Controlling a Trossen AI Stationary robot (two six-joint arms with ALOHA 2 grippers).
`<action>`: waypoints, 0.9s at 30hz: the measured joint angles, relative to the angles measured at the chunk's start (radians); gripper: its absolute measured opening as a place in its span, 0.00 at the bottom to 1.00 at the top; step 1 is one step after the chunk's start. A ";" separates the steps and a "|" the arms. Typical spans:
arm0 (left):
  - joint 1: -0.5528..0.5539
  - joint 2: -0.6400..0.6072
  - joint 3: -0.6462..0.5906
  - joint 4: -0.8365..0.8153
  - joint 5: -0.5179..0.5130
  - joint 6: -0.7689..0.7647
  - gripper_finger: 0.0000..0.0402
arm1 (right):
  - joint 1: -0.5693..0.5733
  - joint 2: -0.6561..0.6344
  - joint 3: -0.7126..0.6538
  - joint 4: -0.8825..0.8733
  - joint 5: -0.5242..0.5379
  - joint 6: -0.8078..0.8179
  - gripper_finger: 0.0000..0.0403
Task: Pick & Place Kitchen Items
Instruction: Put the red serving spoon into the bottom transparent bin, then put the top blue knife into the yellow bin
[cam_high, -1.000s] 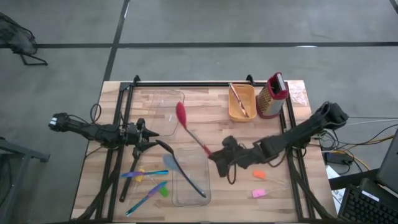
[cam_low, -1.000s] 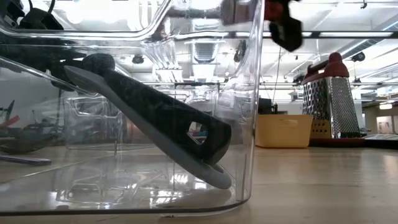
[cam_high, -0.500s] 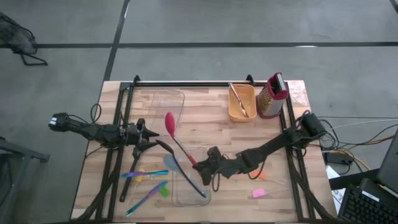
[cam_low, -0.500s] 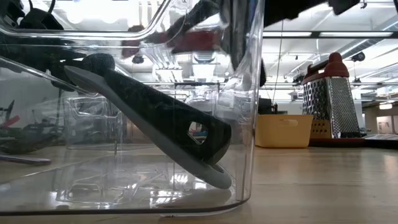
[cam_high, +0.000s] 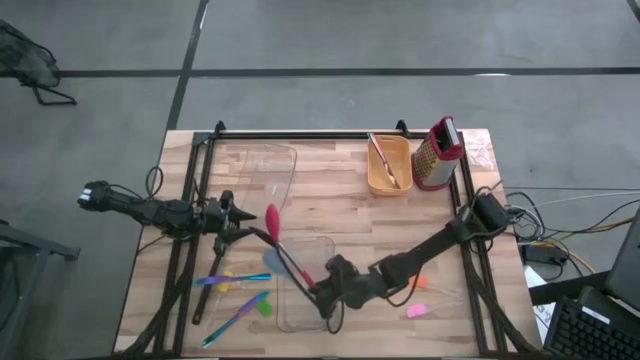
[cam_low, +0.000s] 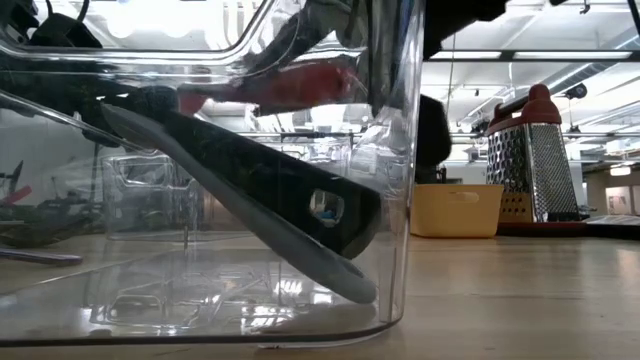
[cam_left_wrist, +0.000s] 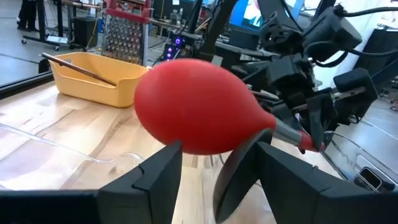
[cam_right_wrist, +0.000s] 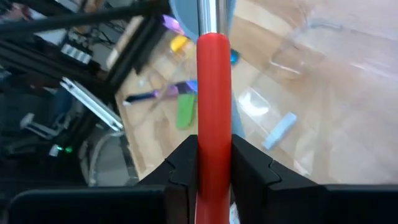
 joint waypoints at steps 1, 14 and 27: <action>0.000 0.002 0.000 0.000 -0.001 0.000 0.52 | 0.001 0.005 0.009 -0.019 -0.001 0.003 0.17; 0.000 0.002 0.000 0.000 -0.003 0.000 0.52 | 0.016 -0.013 0.022 -0.061 -0.058 -0.052 0.40; 0.000 0.002 0.000 0.000 -0.003 0.000 0.52 | 0.018 -0.088 0.020 -0.079 -0.058 -0.404 0.57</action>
